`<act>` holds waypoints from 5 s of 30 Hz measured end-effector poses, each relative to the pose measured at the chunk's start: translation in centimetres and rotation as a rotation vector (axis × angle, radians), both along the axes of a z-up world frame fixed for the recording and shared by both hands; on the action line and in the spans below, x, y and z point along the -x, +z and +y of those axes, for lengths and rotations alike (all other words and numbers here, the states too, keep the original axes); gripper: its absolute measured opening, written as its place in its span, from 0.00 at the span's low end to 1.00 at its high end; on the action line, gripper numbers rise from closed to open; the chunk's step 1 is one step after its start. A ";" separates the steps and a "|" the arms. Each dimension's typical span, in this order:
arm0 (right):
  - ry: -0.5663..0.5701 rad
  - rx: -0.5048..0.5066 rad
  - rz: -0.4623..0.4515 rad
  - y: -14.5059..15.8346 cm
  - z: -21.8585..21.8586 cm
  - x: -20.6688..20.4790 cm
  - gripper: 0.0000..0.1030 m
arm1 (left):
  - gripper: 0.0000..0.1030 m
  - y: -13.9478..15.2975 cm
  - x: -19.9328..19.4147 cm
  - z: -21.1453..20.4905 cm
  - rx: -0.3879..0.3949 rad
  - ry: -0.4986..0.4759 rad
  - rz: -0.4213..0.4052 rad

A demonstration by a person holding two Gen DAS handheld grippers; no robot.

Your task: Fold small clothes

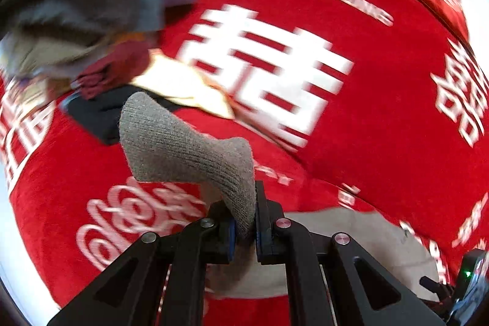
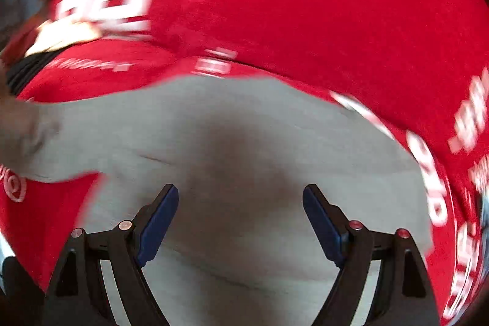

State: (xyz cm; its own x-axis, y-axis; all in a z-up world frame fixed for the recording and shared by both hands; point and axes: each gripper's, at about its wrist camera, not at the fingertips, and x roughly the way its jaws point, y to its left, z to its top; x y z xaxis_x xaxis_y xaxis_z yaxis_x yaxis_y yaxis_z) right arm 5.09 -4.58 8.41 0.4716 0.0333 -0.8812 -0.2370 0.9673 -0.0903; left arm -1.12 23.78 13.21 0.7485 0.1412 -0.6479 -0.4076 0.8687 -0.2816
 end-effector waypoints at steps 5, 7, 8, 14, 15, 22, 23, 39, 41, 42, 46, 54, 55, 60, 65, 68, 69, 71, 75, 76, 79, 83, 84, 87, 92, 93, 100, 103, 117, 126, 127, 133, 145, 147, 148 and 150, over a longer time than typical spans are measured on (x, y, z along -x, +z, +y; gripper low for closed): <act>-0.165 -0.054 0.016 0.3 -10.6 1.1 0.84 | 0.09 2.1 -3.8 -10.3 -0.048 -0.165 0.019; -0.201 -0.064 0.002 0.6 -13.6 1.7 0.84 | 0.09 2.7 -5.1 -15.1 -0.061 -0.244 0.023; -0.217 -0.070 -0.006 0.9 -15.0 1.9 0.84 | 0.09 2.8 -5.6 -17.5 -0.068 -0.280 0.027; -0.285 -0.110 -0.037 1.0 -21.0 3.2 0.84 | 0.09 0.5 -9.2 -30.7 -0.054 -0.454 0.122; -0.290 -0.115 -0.038 0.9 -21.7 3.4 0.84 | 0.09 -0.3 -9.6 -32.6 -0.053 -0.476 0.143; -0.318 -0.170 -0.012 -1.5 -24.7 3.3 0.84 | 0.09 -6.5 -11.8 -40.3 -0.073 -0.540 0.261; -0.322 -0.182 -0.009 -1.7 -25.0 3.4 0.84 | 0.09 -7.2 -12.0 -40.8 -0.069 -0.547 0.272; -0.250 -0.308 -0.052 -1.2 -24.7 3.9 0.84 | 0.85 -4.6 -8.9 -31.6 0.215 -0.575 0.253; -0.226 -0.316 -0.051 -0.9 -23.8 3.0 0.84 | 0.85 -4.6 -8.6 -29.2 0.158 -0.503 0.244; -0.218 -0.332 -0.048 -0.9 -23.5 2.4 0.84 | 0.85 -4.8 -8.4 -27.5 0.123 -0.446 0.253; -0.223 -0.367 0.007 -1.8 -22.1 -0.4 0.84 | 0.85 -7.1 -8.2 -22.8 0.129 -0.324 0.329; -0.258 -0.376 0.076 -3.5 -20.1 -2.3 0.13 | 0.85 -8.6 -6.5 -23.4 -0.030 -0.387 0.360; -0.261 -0.396 0.067 -3.0 -20.3 -2.2 0.11 | 0.85 -8.4 -6.5 -23.5 -0.016 -0.398 0.345; -0.299 -0.376 -0.022 -1.8 -21.7 -1.5 0.11 | 0.85 -9.5 -6.3 -24.3 -0.042 -0.418 0.369; -0.365 -0.418 0.065 -4.9 -24.3 -0.8 0.28 | 0.86 -8.5 -5.0 -25.8 -0.176 -0.489 0.367; -0.432 -0.345 0.004 -3.4 -25.3 0.9 0.45 | 0.86 -7.3 -4.6 -24.4 -0.115 -0.476 0.344; -0.450 -0.301 -0.033 -2.6 -25.2 1.5 0.54 | 0.86 -6.9 -4.6 -23.7 -0.105 -0.458 0.327; -0.438 -0.258 -0.108 -0.7 -24.0 2.6 0.80 | 0.86 -6.6 -5.0 -22.9 -0.083 -0.430 0.316; -0.199 -0.238 -0.092 0.2 -17.1 2.3 0.80 | 0.86 -8.9 -6.9 -23.0 -0.031 -0.432 0.416; -0.161 -0.222 -0.075 0.0 -15.7 2.0 0.80 | 0.86 -9.2 -7.1 -23.4 -0.073 -0.436 0.416; -0.129 -0.164 0.010 -2.9 -12.6 -0.1 0.80 | 1.00 -10.0 -8.3 -24.1 -0.160 -0.458 0.425; -0.188 -0.101 0.036 -5.9 -12.9 -4.2 0.86 | 1.00 -11.1 -11.6 -22.3 -0.098 -0.425 0.449; -0.186 -0.078 0.059 -6.2 -12.9 -5.2 0.87 | 1.00 -11.0 -12.3 -22.1 -0.094 -0.416 0.457; -0.218 -0.080 0.115 -5.4 -13.7 -6.3 0.87 | 1.00 -10.2 -12.8 -21.5 -0.077 -0.400 0.489; -0.151 -0.160 0.036 -2.0 -13.3 0.3 0.87 | 1.00 -8.5 -7.5 -21.9 0.004 -0.452 0.396; -0.124 -0.158 0.038 -2.1 -12.7 1.5 0.87 | 1.00 -8.8 -6.5 -22.4 -0.018 -0.470 0.398; -0.067 -0.031 0.053 -4.5 -13.1 7.6 0.88 | 1.00 -10.4 -1.0 -21.3 -0.126 -0.481 0.420; -0.072 -0.076 0.043 -4.2 -15.9 10.7 0.89 | 1.00 -10.2 2.1 -20.3 -0.160 -0.518 0.384; 0.033 -0.060 -0.018 -1.8 -18.5 20.4 0.93 | 1.00 -7.0 10.2 -19.1 -0.177 -0.494 0.305; 0.116 -0.041 0.002 -4.3 -11.5 16.8 1.00 | 1.00 -9.8 7.7 -23.6 -0.181 -0.551 0.369; 0.090 -0.069 0.007 -4.4 -11.9 16.7 1.00 | 1.00 -10.0 7.8 -23.8 -0.176 -0.542 0.365; 0.062 -0.091 -0.001 -4.6 -12.2 16.3 1.00 | 1.00 -10.1 8.2 -23.8 -0.180 -0.528 0.362; 0.110 -0.072 -0.053 -4.5 -12.7 19.2 1.00 | 1.00 -9.8 8.7 -23.7 -0.174 -0.554 0.387; 0.128 -0.066 -0.045 -4.5 -12.9 19.8 1.00 | 1.00 -9.7 8.8 -23.6 -0.158 -0.555 0.406; 0.135 -0.060 -0.038 -4.4 -13.1 20.2 1.00 | 1.00 -9.6 8.9 -23.5 -0.144 -0.558 0.419; 0.147 -0.048 -0.020 -4.4 -13.2 20.7 1.00 | 1.00 -9.3 9.2 -23.0 -0.078 -0.580 0.442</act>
